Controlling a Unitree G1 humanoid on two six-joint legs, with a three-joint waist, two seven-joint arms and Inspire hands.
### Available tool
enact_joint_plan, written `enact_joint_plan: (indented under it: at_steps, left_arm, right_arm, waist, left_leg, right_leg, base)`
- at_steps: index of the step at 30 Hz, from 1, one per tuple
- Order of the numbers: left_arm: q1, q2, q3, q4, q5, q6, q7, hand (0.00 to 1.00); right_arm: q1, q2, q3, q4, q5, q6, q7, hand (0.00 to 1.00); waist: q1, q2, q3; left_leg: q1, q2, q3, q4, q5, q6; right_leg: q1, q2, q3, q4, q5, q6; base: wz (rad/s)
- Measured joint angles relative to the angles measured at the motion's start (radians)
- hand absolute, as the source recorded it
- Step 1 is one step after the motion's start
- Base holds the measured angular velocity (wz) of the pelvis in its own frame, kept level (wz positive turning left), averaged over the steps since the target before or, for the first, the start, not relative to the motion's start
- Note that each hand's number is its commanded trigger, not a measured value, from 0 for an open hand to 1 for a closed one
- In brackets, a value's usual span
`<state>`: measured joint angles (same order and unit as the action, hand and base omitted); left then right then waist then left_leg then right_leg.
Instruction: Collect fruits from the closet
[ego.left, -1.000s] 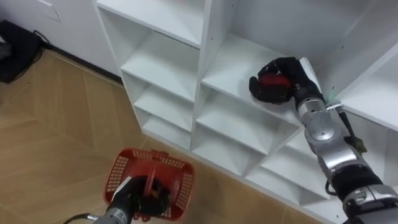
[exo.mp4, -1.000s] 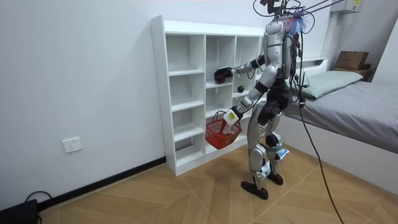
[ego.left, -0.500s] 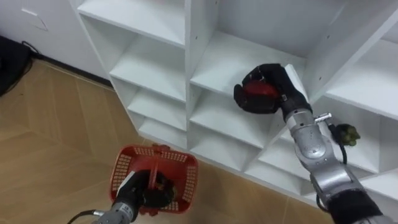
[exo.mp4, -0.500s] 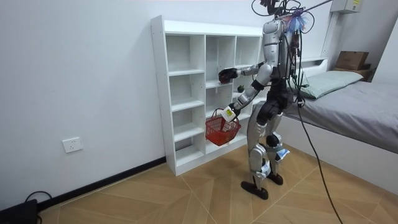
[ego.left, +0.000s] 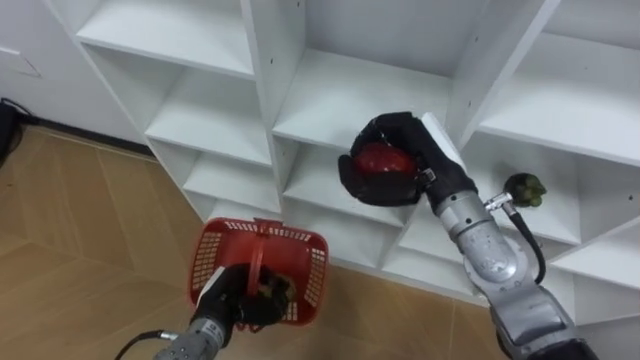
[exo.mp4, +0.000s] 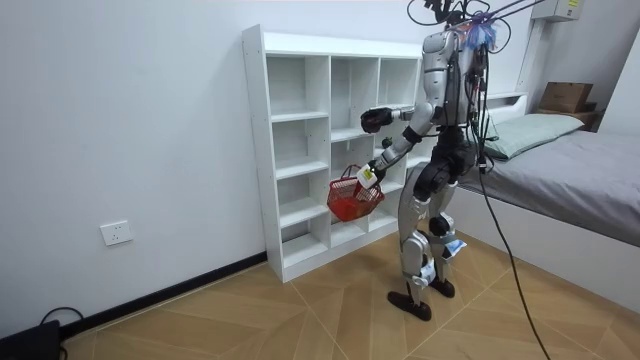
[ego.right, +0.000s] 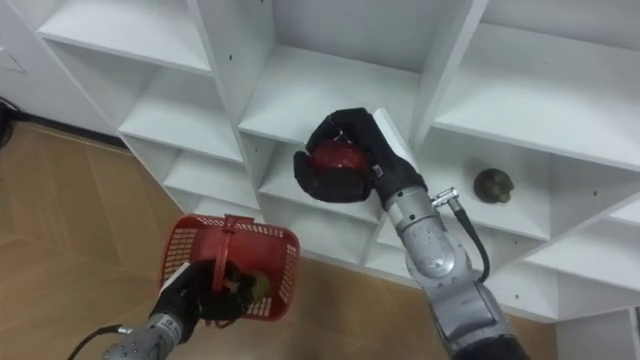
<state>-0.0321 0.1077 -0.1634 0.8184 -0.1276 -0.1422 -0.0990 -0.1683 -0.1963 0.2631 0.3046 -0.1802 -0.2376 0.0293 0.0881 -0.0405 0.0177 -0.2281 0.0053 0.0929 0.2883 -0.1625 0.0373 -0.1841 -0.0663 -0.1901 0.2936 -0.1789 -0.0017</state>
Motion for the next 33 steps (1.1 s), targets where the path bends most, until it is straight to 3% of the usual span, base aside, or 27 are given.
enact_joint_plan:
  at_steps: [23,30,33]
  left_arm:
    - [-0.016,-0.038,-0.009,-0.041,-0.039,-0.015,-0.016,1.0]
    - [-0.018,-0.041,-0.044,-0.074,-0.039,-0.02,-0.051,1.0]
    - [-0.018,-0.039,-0.068,-0.075,-0.092,-0.02,-0.06,1.0]
  right_arm:
    - [0.053,0.033,0.03,0.039,-0.022,0.022,0.086,1.0]
    - [0.053,0.032,0.03,0.039,-0.022,0.033,0.101,1.0]
    - [0.055,0.032,0.032,0.039,-0.022,0.037,0.101,1.0]
  waist:
    - [-0.004,0.014,0.0039]
    - [-0.005,0.013,0.0039]
    - [-0.005,0.013,0.0039]
  left_leg:
    - [-0.005,0.001,0.009,-0.001,0.0,0.0]
    - [-0.004,0.002,0.009,0.0,0.0,0.0]
    - [-0.006,0.002,0.009,0.003,0.0,0.0]
  right_leg:
    - [-0.008,0.0,0.004,0.002,0.0,0.0]
    - [-0.008,0.0,0.01,0.003,0.0,0.0]
    - [-0.008,0.0,0.008,0.002,0.0,0.0]
  base:
    - [0.0]
    - [0.0]
    - [0.0]
